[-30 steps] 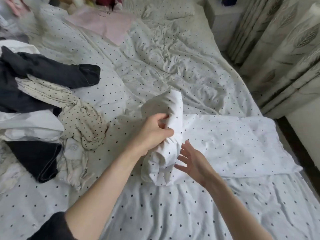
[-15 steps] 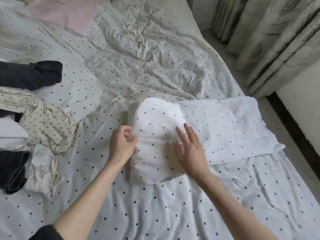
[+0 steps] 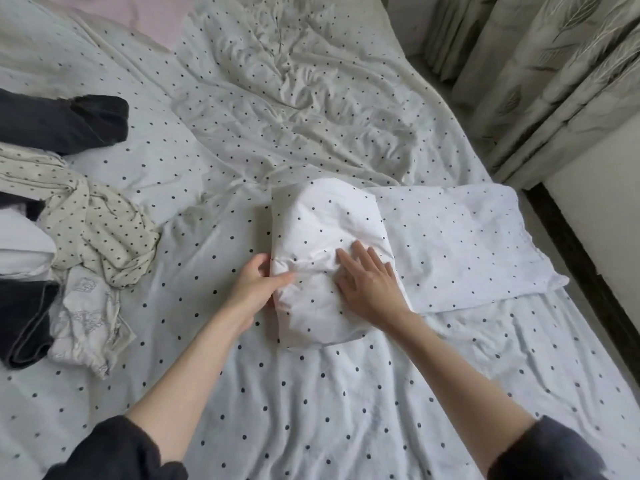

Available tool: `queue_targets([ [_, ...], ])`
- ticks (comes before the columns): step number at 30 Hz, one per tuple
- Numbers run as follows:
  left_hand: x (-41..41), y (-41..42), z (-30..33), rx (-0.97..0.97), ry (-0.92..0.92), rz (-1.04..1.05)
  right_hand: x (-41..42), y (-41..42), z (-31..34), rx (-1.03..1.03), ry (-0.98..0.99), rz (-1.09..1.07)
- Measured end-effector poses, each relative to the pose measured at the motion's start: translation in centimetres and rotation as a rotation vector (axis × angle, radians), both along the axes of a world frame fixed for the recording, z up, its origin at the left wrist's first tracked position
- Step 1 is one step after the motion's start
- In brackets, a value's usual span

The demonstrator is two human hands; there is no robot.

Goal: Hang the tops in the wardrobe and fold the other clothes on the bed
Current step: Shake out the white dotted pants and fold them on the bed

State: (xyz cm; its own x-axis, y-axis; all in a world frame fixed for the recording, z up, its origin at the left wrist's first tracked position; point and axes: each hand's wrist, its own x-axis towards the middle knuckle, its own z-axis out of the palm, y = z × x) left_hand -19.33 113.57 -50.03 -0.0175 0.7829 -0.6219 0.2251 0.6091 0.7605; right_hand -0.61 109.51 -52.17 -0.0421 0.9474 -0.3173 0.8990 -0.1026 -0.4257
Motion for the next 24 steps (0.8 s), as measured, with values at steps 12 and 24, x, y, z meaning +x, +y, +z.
queue_targets([
  [12,8.5,1.3,7.1,0.175,-0.051,-0.137,6.1,-3.3,3.4,-0.025,0.786,-0.584],
  [24,29.4,1.1,2.3,0.104,0.214,-0.51,23.0,-3.9,2.4,-0.184,1.191,-0.708],
])
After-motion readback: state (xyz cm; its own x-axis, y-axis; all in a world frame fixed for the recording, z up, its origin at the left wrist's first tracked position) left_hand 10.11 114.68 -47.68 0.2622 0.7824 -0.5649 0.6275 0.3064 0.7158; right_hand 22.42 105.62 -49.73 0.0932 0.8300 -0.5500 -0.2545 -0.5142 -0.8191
